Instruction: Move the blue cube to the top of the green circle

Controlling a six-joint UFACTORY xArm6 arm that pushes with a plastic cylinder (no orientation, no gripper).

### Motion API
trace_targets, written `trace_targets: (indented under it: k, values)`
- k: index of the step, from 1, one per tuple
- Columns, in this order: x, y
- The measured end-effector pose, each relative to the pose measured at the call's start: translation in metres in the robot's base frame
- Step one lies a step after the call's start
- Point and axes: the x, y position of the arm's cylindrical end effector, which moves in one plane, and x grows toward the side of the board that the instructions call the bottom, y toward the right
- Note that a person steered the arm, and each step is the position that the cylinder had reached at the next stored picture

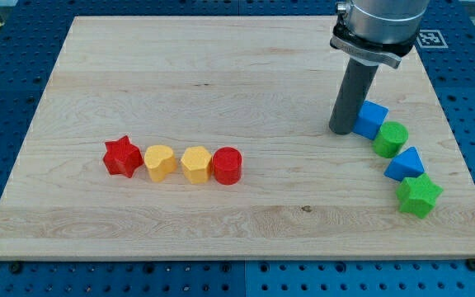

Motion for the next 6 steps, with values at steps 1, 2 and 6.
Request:
trace_targets:
  k: [1,2,6]
  values:
    - [-0.014,0.0]
    - [-0.019,0.0]
    - [-0.019,0.05]
